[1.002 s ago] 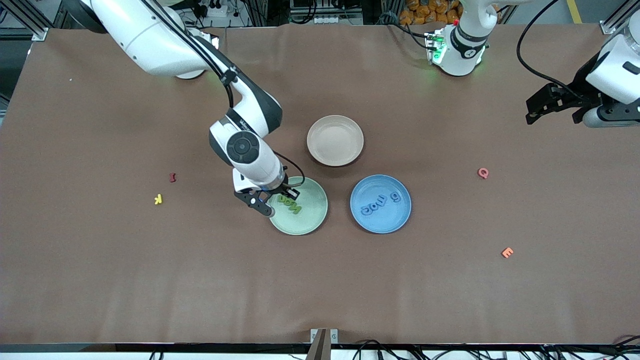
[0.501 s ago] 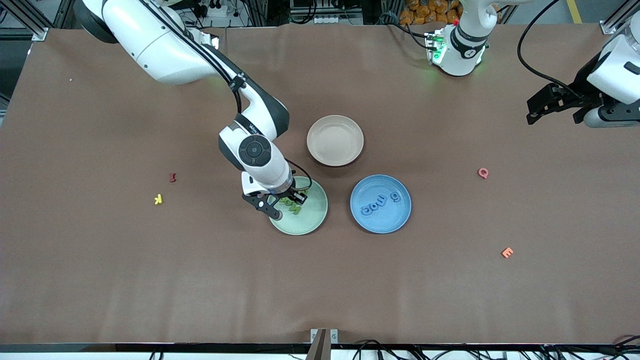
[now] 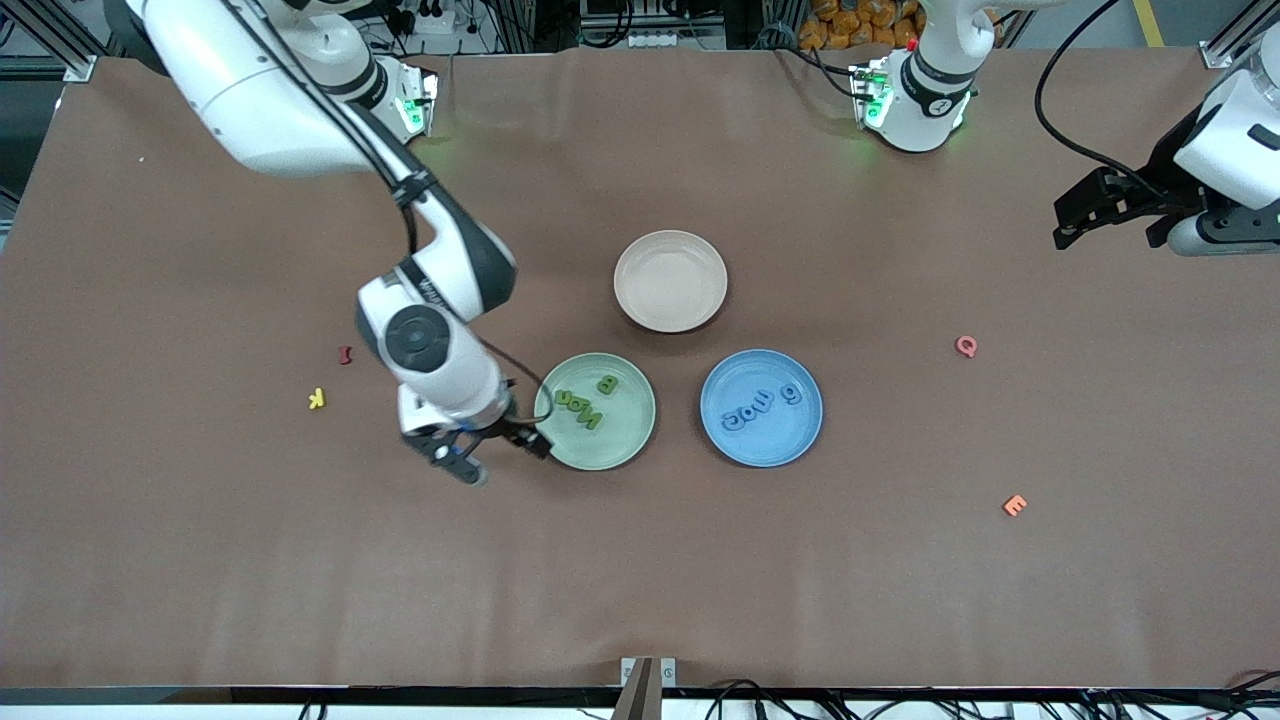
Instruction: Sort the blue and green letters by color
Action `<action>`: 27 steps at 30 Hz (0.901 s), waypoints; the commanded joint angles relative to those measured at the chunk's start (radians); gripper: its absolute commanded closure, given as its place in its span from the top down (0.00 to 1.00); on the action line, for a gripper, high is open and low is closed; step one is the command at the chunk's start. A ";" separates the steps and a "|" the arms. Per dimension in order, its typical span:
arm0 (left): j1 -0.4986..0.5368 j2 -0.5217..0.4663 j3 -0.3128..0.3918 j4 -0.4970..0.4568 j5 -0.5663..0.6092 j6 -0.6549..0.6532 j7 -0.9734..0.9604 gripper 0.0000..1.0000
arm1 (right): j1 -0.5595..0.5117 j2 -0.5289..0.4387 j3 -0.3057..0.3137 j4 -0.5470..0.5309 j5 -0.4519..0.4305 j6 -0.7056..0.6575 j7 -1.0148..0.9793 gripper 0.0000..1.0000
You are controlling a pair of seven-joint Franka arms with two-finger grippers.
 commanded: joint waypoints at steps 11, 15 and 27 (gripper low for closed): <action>0.007 0.004 0.002 0.003 0.001 0.016 0.027 1.00 | -0.044 -0.084 -0.274 -0.037 0.122 -0.027 -0.542 1.00; 0.006 0.010 0.002 0.001 0.014 0.026 0.032 1.00 | -0.064 -0.106 -0.339 -0.062 0.128 -0.032 -0.680 1.00; 0.006 0.012 0.000 0.001 0.018 0.026 0.098 1.00 | -0.207 -0.228 -0.472 -0.149 0.129 -0.053 -1.124 1.00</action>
